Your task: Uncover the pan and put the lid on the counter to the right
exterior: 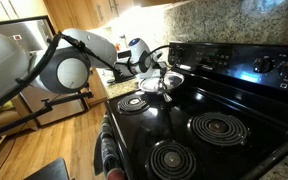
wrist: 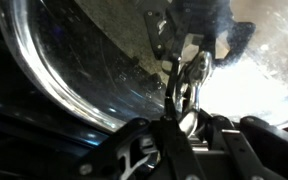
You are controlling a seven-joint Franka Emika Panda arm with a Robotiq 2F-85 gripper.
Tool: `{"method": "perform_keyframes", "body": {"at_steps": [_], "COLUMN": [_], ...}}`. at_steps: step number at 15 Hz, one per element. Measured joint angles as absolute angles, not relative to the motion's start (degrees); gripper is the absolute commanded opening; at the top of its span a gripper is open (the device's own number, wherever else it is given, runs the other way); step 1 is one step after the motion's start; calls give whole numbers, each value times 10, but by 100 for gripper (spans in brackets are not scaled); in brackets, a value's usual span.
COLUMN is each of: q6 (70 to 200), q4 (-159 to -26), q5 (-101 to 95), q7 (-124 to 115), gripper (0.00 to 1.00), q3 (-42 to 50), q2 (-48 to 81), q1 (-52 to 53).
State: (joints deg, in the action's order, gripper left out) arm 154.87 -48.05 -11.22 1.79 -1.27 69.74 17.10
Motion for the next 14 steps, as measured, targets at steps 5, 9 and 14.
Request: {"method": "perform_keyframes", "body": {"at_steps": [5,9,14], "q6": [1549,1551,1552], "q4": [-478,-478,-477], "q5": [-112,-110,-110], "q7": [7,7,7], "gripper": [4,4,4], "q3": [2,0,-3], "q2": [697,695,683], "q1": [173,172,177]}}
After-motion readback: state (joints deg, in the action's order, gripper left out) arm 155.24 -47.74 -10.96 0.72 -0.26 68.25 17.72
